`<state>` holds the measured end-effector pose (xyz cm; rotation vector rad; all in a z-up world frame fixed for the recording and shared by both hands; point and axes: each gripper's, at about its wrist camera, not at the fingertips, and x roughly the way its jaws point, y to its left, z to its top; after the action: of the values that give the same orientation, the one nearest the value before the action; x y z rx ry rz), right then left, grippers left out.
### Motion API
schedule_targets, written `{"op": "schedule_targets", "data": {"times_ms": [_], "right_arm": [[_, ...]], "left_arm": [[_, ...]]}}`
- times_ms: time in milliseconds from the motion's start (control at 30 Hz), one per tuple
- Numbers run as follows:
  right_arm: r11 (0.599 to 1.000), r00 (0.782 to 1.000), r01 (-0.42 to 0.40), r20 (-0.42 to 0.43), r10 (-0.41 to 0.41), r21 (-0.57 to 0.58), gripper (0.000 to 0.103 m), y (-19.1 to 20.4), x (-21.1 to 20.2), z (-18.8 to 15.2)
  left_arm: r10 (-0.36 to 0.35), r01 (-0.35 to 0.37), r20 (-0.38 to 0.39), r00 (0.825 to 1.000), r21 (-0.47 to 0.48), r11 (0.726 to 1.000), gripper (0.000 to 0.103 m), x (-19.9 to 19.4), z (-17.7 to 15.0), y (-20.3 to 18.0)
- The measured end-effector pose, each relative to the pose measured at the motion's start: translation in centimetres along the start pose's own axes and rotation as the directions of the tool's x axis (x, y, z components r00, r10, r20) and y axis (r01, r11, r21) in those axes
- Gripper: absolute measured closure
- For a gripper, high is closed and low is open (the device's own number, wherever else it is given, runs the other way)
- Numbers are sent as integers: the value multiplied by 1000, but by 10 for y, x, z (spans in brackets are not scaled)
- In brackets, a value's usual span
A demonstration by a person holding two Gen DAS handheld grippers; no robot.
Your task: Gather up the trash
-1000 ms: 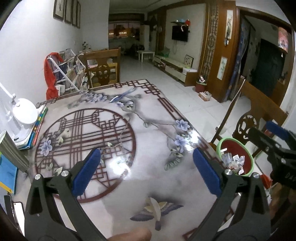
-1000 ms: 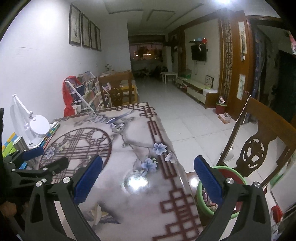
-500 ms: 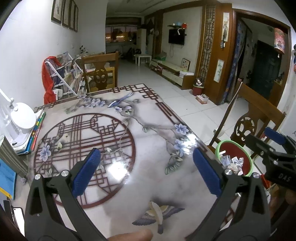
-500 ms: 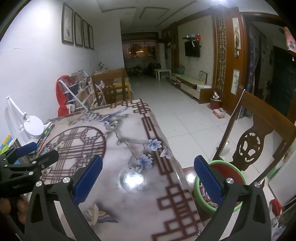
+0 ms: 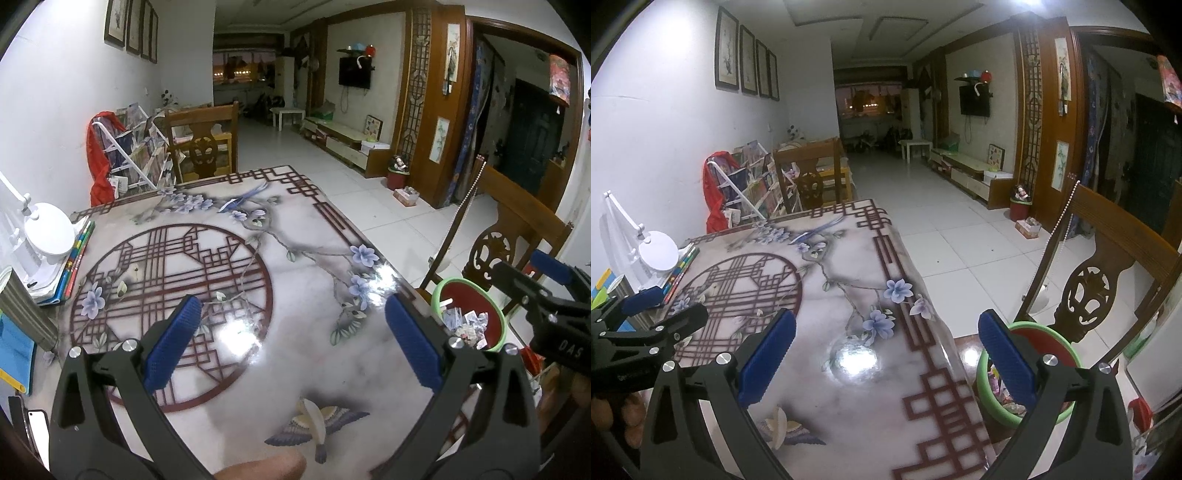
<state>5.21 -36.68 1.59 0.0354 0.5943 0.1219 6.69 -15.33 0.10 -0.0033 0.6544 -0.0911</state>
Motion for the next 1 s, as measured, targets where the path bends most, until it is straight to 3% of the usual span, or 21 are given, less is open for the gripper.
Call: {"op": "schedule_targets", "data": {"times_ms": [1000], "right_arm": [[1000,1000,0,-7,0,-2,7,5,1,-1]], "left_arm": [[8,-8,2,1000,-11,1000,5,-3,-3,6]]}}
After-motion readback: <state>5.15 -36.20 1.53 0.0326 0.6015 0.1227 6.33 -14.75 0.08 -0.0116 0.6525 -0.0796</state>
